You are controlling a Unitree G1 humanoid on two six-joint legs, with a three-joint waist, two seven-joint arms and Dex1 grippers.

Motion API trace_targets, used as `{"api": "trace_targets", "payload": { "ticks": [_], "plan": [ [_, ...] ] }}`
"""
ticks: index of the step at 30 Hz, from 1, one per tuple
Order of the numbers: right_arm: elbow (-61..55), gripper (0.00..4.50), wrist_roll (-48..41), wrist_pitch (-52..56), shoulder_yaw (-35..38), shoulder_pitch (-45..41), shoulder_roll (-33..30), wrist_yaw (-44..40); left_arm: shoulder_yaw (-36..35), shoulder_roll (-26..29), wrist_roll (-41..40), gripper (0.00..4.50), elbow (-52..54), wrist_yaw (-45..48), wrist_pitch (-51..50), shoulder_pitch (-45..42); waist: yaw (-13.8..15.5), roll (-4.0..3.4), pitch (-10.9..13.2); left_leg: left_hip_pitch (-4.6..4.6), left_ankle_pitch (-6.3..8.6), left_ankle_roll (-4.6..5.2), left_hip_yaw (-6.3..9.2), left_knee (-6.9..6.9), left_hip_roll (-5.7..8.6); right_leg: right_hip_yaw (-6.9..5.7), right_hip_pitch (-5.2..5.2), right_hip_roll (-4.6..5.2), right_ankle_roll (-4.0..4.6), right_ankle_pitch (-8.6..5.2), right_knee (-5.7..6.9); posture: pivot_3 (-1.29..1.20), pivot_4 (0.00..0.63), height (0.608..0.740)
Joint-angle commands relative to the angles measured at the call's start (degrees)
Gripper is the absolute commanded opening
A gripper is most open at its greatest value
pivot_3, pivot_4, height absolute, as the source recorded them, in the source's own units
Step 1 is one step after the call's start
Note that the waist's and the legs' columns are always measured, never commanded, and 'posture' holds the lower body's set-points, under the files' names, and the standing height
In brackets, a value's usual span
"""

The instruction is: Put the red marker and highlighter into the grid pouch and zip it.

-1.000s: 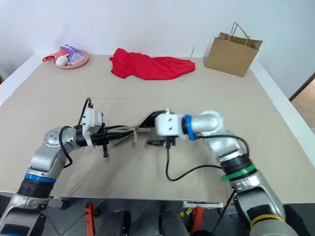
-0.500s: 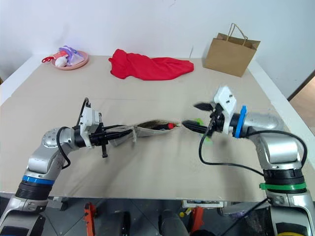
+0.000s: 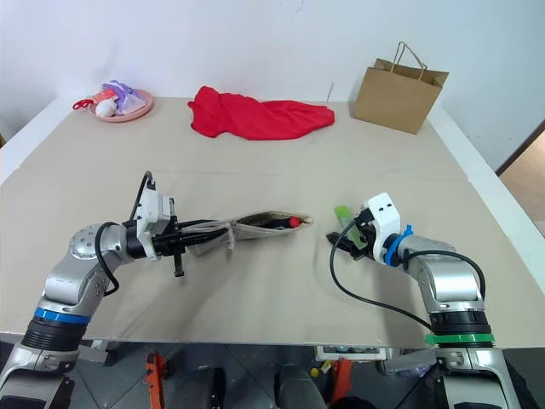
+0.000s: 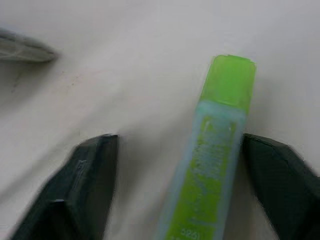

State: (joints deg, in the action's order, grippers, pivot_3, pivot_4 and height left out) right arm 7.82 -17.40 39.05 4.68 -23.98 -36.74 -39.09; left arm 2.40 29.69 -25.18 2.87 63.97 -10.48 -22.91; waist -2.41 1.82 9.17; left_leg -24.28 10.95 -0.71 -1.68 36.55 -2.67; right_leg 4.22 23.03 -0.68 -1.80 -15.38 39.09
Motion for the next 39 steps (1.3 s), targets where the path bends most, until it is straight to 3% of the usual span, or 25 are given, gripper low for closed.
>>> {"api": "trace_targets", "payload": {
  "ticks": [1, 4, 8, 11, 15, 19, 25, 39],
  "plan": [
    [1.4, 2.02, 0.2, 1.2, -0.3, 1.6, -0.2, -0.6, -0.6, 0.4, -0.4, 0.00, 2.3, -0.4, 0.1, -0.1, 0.0, 0.01, 0.0, 0.00, 0.00, 0.00, 0.00, 0.00, 0.00, 0.00, 0.00, 0.00, 0.00, 0.00, 0.00, 0.00, 0.150, 0.740],
    [0.6, 1.11, 0.0, 0.9, 0.0, 1.7, -0.6, -1.6, -0.6, 0.4, -0.5, 0.00, 2.7, -0.6, 0.0, 0.1, 0.0, 0.02, 0.0, 0.00, 0.00, 0.00, 0.01, -0.05, -0.02, -0.01, 0.00, -0.02, 0.02, -0.06, -0.02, 0.00, 0.150, 0.740],
    [-2.8, 1.12, -0.4, -4.0, 1.2, -0.3, -0.9, -2.8, -0.4, 0.4, -0.4, 0.00, 2.7, -0.7, 0.0, 0.1, 0.0, 0.01, 0.0, 0.00, 0.01, 0.00, 0.04, -0.11, -0.03, -0.04, 0.02, -0.04, 0.07, -0.09, -0.01, 0.00, 0.150, 0.740],
    [-10.8, 1.12, -5.6, -6.2, 3.5, -1.9, -2.1, -8.5, -0.1, 0.5, -0.1, 0.00, 2.4, -0.4, 0.2, -0.1, -0.1, -0.13, 0.1, -0.07, 0.01, 0.00, 0.01, -0.12, -0.02, 0.01, 0.13, -0.03, 0.05, -0.08, -0.01, 0.00, 0.150, 0.740],
    [-23.4, 1.12, -12.2, -4.6, 3.5, -1.9, -9.6, -19.4, 0.2, 0.6, 0.1, 0.00, 2.0, -0.1, 0.5, -0.4, -0.1, -0.24, 0.1, -0.15, 0.01, 0.00, 0.05, -0.15, -0.01, 0.03, 0.22, -0.02, -0.02, -0.11, -0.01, 0.00, 0.150, 0.740],
    [-27.8, 1.12, -11.7, -6.0, 0.4, -2.1, -16.7, -25.8, 0.5, 0.4, 0.5, 0.00, 1.4, 0.2, 0.9, -0.7, 0.0, -0.20, 0.1, -0.18, 0.04, 0.00, 0.08, -0.15, -0.02, -0.08, 0.17, 0.00, -0.02, -0.16, -0.08, 0.00, 0.150, 0.740],
    [-28.4, 1.12, -8.8, -8.8, -3.3, -4.6, -20.0, -28.6, 0.7, 0.0, 0.9, 0.00, 1.7, 0.0, 1.1, -0.5, -0.1, -0.20, 0.1, -0.15, 0.03, 0.00, 0.04, -0.10, -0.02, -0.01, 0.19, 0.02, 0.02, -0.10, -0.07, 0.00, 0.150, 0.740],
    [-19.7, 1.12, -0.4, -14.3, -13.0, -10.0, -17.2, -30.9, 0.9, 0.0, 0.8, 0.00, 2.2, 0.0, 1.2, -0.4, -0.1, -0.20, 0.1, -0.16, 0.03, 0.00, 0.04, -0.12, -0.03, 0.00, 0.23, 0.01, 0.04, -0.11, -0.05, 0.00, 0.150, 0.740]
  ]
}}
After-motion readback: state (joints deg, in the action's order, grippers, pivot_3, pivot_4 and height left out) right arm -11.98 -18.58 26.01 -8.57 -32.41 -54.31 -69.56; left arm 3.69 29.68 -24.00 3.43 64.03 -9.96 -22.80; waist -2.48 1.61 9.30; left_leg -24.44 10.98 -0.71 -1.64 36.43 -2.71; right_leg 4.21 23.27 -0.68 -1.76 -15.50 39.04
